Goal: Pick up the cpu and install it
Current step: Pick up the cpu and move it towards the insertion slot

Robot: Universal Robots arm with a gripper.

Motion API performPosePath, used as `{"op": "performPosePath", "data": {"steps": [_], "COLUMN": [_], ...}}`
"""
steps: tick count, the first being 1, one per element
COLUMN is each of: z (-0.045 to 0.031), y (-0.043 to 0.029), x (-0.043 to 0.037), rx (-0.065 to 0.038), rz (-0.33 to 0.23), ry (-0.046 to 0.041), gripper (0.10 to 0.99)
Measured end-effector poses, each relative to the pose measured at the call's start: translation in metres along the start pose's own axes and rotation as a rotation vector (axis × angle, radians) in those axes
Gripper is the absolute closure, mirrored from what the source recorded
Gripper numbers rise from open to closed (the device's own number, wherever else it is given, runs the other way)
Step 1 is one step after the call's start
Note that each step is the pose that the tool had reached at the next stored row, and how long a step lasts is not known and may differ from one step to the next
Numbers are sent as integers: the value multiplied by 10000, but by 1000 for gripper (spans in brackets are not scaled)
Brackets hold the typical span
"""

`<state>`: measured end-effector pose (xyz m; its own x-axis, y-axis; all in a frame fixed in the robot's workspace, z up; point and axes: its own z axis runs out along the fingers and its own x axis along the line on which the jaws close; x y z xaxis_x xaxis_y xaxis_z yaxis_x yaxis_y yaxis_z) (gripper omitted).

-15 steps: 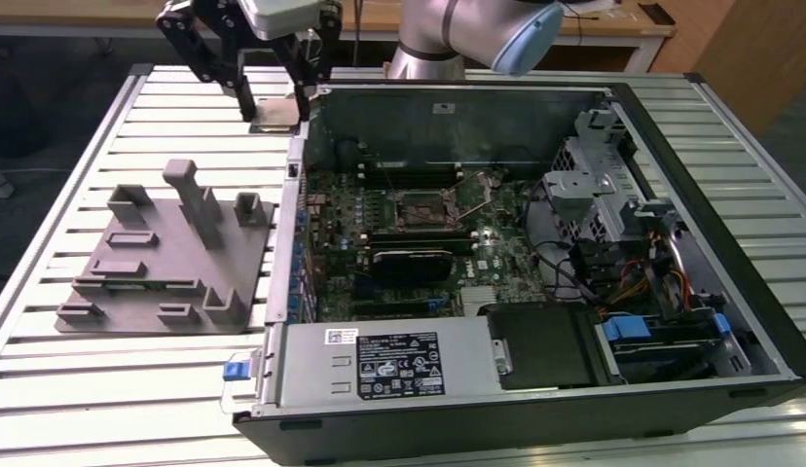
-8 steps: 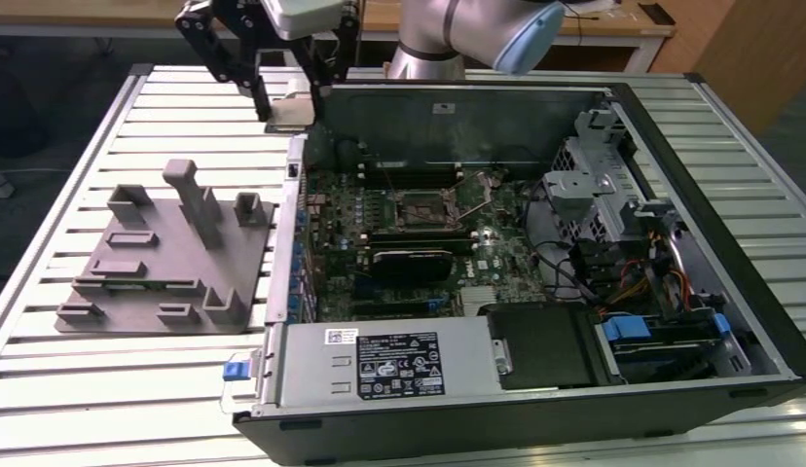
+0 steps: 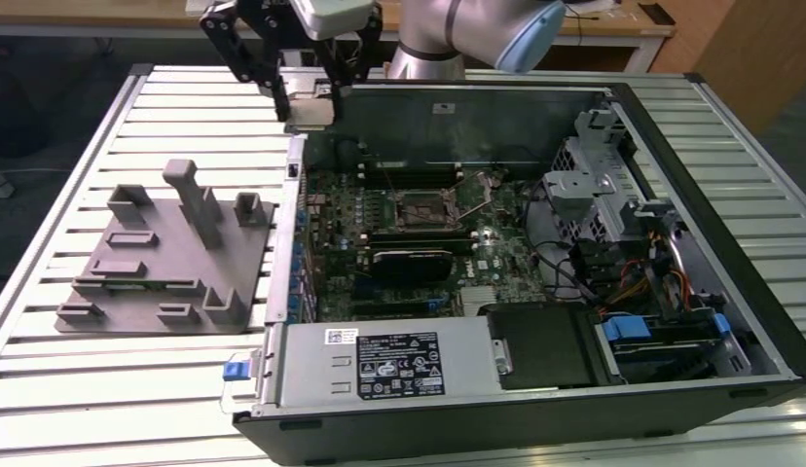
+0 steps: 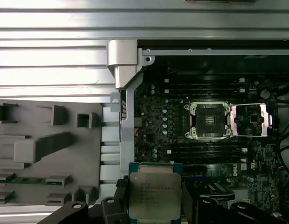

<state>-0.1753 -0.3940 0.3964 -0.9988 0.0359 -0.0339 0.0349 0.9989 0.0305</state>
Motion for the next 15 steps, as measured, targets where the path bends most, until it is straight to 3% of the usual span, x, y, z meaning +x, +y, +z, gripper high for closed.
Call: {"op": "performPosePath", "data": {"steps": [3,4,15], "z": [2,6,15], "y": [2,6,15], "x": [-67,-175,-436], "rx": [0,1,1], "rz": [0,0,0], "ry": [0,1,0], "gripper": [545,545,545]}}
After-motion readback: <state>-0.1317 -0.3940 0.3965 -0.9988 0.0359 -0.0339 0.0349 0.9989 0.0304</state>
